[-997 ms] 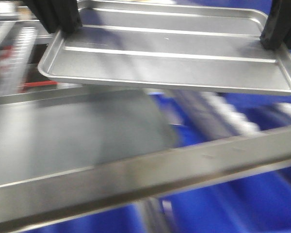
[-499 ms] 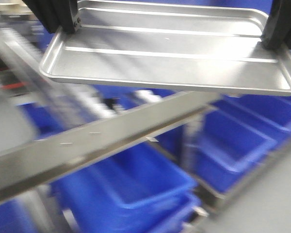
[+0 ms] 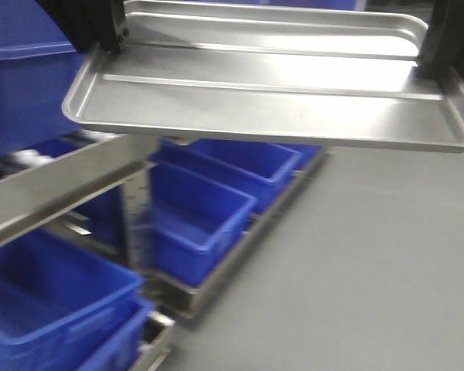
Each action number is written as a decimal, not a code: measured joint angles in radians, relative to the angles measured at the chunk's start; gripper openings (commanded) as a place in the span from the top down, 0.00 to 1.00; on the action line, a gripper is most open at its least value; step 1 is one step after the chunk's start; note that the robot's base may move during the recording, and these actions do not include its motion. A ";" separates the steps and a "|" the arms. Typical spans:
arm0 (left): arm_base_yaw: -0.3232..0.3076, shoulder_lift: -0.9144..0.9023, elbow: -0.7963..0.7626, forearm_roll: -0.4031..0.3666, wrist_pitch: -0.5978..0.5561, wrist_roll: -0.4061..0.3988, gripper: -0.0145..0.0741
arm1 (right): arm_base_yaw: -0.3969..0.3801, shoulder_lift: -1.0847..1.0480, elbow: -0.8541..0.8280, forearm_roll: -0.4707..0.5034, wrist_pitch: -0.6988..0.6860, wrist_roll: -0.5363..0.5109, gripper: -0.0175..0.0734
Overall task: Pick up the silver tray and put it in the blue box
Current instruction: 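Hold the silver tray with both grippers while the base turns away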
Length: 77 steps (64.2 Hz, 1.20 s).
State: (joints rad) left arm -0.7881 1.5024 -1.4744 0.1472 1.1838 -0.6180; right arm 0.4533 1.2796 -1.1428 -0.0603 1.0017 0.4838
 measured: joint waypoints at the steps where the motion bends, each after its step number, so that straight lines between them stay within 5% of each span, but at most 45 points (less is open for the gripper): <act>1: 0.000 0.000 0.000 0.000 0.000 0.000 0.95 | 0.000 0.000 0.000 0.000 0.000 0.000 0.74; 77: 0.000 0.000 0.000 -0.002 0.000 0.000 0.95 | 0.000 -0.002 0.000 0.000 0.004 0.000 0.74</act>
State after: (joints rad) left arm -0.7881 1.5024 -1.4744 0.1449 1.1838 -0.6180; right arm 0.4533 1.2774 -1.1428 -0.0603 1.0054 0.4838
